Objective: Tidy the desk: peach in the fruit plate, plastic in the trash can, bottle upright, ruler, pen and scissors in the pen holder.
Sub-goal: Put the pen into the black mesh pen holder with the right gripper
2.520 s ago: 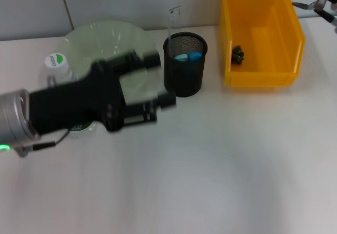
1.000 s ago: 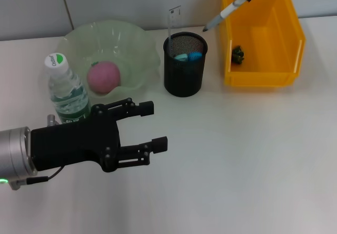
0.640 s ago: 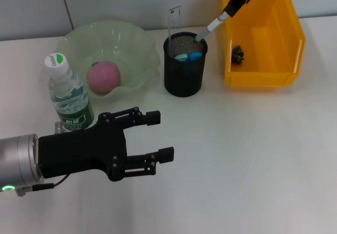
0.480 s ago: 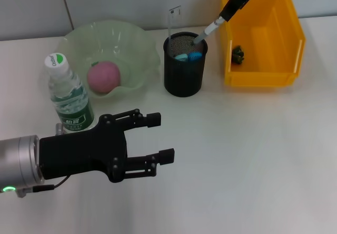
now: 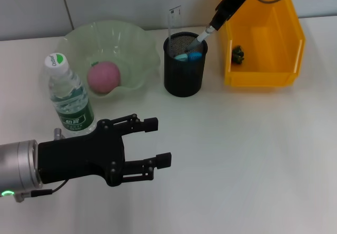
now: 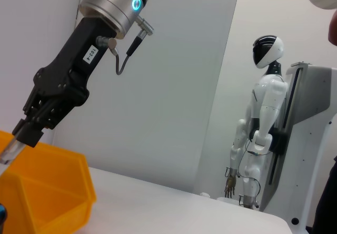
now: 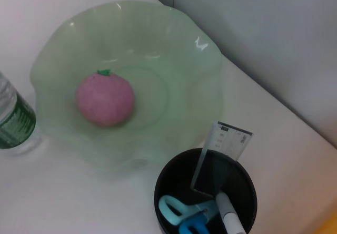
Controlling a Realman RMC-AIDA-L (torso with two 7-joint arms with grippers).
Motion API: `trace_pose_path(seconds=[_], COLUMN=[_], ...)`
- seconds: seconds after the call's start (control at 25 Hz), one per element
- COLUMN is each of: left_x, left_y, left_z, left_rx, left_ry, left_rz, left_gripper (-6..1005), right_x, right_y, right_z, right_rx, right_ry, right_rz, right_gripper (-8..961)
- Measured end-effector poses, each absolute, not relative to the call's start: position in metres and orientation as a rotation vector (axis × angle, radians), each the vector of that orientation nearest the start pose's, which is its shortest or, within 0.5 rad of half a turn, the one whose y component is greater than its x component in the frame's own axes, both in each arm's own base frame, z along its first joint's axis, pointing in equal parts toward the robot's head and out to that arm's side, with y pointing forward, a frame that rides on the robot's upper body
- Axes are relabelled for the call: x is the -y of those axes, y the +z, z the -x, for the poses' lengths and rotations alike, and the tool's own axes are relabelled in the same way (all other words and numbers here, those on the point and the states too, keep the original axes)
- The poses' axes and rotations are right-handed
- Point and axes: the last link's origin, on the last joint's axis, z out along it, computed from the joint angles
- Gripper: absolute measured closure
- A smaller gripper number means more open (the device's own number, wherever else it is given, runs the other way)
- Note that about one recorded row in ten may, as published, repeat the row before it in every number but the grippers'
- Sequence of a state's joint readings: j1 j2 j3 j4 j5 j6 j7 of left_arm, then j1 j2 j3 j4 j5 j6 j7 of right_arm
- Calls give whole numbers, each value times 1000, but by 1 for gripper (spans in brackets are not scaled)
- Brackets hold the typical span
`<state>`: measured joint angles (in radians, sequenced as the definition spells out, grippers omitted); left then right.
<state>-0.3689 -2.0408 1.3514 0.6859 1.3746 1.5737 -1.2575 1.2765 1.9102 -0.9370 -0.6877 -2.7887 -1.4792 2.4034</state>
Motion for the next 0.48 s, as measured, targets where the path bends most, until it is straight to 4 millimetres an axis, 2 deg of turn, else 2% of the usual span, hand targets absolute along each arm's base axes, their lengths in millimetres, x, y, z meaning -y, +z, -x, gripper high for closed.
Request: trace_pose_path(seconds=[0.48], left_x=[-278], left_y=[-34], left_z=[227], left_rx=[425], left_ry=[-1049], left_rz=[2870], left_gripper=[211], right_x=[-477], right_y=[40], right_z=[-86], right_rx=[-784], right_ry=[-472], right_rz=[2561], right_gripper=[811])
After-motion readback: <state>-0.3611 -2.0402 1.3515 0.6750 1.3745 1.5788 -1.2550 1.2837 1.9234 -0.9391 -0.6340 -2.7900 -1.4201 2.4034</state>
